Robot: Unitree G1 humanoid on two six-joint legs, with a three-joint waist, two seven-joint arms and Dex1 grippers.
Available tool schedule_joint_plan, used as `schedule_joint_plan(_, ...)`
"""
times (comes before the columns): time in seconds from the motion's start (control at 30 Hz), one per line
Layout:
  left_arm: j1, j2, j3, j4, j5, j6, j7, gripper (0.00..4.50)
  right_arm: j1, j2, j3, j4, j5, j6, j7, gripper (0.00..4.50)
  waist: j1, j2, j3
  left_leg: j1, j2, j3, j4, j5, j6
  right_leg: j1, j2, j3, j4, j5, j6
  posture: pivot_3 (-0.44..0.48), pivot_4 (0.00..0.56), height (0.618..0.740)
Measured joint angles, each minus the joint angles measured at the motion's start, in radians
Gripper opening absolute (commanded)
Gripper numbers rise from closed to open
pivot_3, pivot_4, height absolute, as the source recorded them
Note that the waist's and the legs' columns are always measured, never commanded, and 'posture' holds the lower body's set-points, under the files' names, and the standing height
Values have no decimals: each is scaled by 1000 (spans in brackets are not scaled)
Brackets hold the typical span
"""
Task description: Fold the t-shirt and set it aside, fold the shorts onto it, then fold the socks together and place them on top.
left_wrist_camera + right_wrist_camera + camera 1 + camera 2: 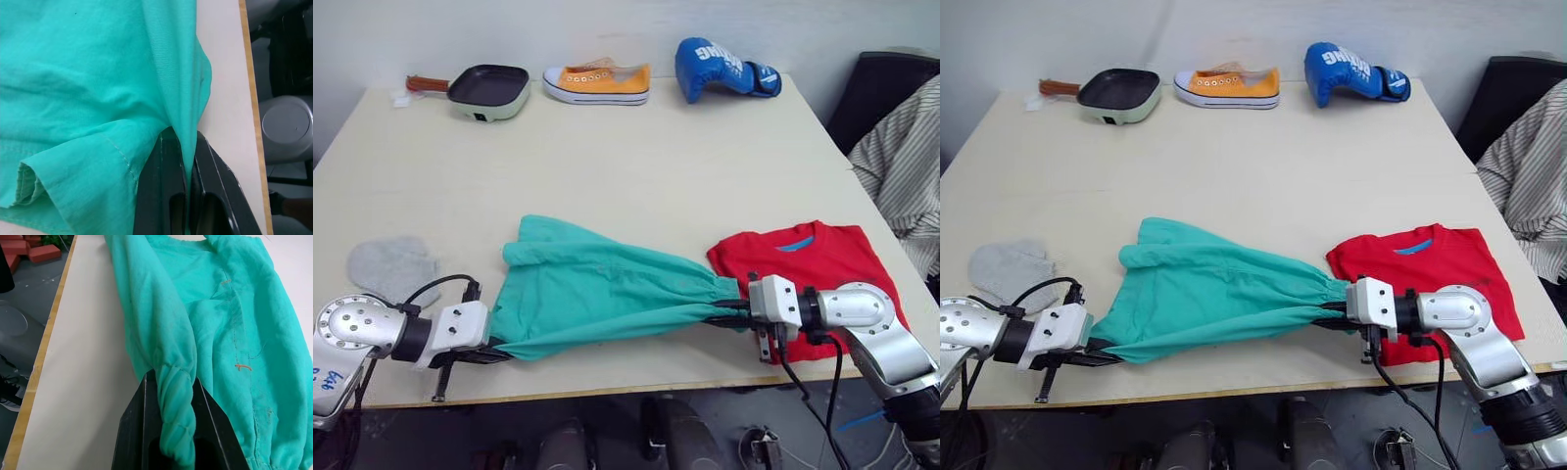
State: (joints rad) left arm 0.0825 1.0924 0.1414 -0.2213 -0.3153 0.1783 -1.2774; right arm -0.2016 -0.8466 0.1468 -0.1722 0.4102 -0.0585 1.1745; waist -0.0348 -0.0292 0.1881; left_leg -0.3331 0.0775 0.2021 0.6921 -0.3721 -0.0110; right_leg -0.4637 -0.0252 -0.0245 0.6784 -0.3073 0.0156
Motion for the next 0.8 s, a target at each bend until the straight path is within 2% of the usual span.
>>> schedule_joint_plan(0.13,1,30,6,40,-32,52,-52,1299,16,-2,-50,-22,11,35,-7,0,0,0,0,0,1,0,0,0,-1,-1,1,0,0,-1,-1,0,150,740)
schedule_joint_plan(0.27,0,72,32,32,-78,117,-103,2636,24,-3,-83,-64,23,65,4,1177,2,0,0,0,1,1,0,-1,-1,-1,1,0,0,-1,-1,0,150,740)
schedule_joint_plan(0.33,-27,93,56,15,-150,212,-121,3224,60,-16,-105,-95,32,86,11,1190,7,0,0,-1,1,0,0,-1,-1,-1,1,-1,0,-1,-2,0,150,740)
schedule_joint_plan(0.37,-51,103,73,7,-190,265,-127,3224,75,-29,-122,-110,44,102,15,1190,9,0,0,-1,1,0,1,-1,-1,-1,1,-1,0,-1,-2,0,150,740)
schedule_joint_plan(0.47,-253,136,118,0,-377,478,-131,3224,147,-124,-246,-195,170,226,43,1190,20,-1,0,-1,0,-1,3,-1,-1,1,0,-1,0,0,0,0,150,740)
schedule_joint_plan(0.57,-440,111,102,3,-458,589,-88,3224,176,-164,-334,-260,240,292,58,1190,16,-1,-2,1,0,-1,3,-1,-1,3,1,0,0,0,0,0,150,740)
schedule_joint_plan(0.63,-541,47,53,18,-465,626,-40,2825,196,-173,-354,-280,277,339,73,1190,15,-1,-2,0,0,-2,3,-1,-1,3,2,0,1,0,0,0,150,740)
schedule_joint_plan(0.73,-623,-61,-43,56,-412,609,23,2069,160,-170,-372,-285,364,431,53,618,6,-2,-2,0,-1,-1,5,-1,-1,2,2,0,1,0,0,0,150,740)
schedule_joint_plan(0.8,-641,-105,-116,85,-342,562,38,1446,95,-148,-365,-279,377,468,14,5,0,-2,-2,0,-3,-2,5,-1,-2,2,4,2,1,0,0,0,150,740)
